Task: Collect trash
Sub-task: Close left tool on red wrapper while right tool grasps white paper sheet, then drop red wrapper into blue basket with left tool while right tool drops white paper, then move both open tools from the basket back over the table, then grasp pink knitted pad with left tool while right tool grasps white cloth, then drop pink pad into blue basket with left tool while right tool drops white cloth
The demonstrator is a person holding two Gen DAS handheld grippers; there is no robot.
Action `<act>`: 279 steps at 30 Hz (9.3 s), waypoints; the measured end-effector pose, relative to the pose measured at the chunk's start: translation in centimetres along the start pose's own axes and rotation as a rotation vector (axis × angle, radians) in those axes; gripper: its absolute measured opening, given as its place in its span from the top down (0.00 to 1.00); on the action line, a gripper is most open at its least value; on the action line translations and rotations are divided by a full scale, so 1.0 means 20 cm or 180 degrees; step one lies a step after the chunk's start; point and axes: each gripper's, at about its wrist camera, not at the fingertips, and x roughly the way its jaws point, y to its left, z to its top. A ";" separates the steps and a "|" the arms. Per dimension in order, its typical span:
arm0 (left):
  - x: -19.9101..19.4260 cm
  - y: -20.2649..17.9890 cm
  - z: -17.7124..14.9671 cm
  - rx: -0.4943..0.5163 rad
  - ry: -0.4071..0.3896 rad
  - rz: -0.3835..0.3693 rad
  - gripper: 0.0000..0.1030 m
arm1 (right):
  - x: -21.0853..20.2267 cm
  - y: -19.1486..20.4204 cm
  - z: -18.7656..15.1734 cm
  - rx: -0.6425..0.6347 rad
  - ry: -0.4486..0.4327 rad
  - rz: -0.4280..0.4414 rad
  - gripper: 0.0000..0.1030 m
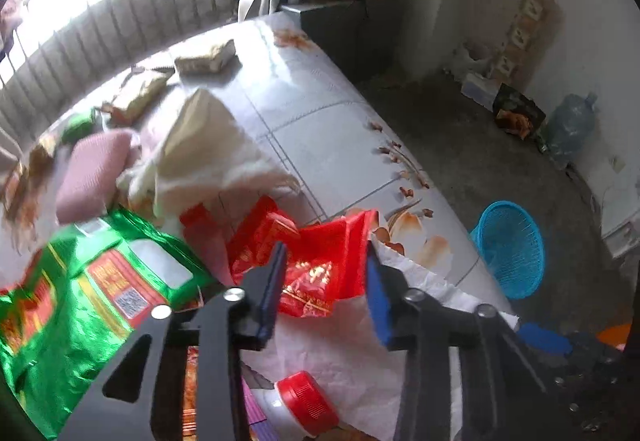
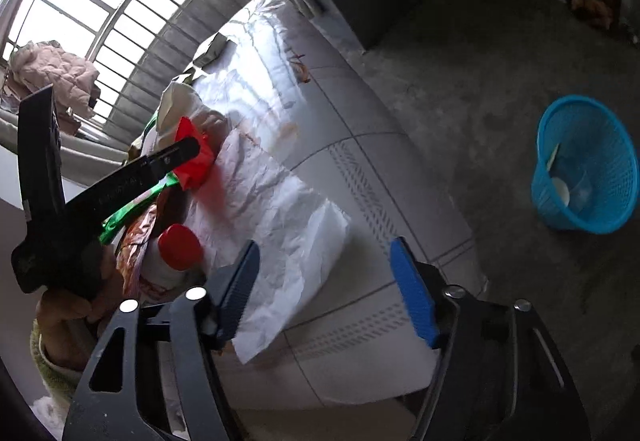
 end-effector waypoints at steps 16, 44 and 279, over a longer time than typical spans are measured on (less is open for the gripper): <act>-0.06 0.02 -0.02 -0.0121 -0.0068 -0.0250 0.93 | 0.01 -0.01 -0.01 0.0010 -0.0201 -0.0139 1.00; -0.28 -0.67 0.14 0.0492 -0.0158 -0.1303 0.94 | -0.64 -0.54 0.10 0.0747 -0.1476 -0.0321 1.00; 0.66 -1.61 0.22 0.0459 0.0967 -0.1722 0.09 | -0.07 -1.60 0.12 0.2295 -0.1009 -0.0426 0.34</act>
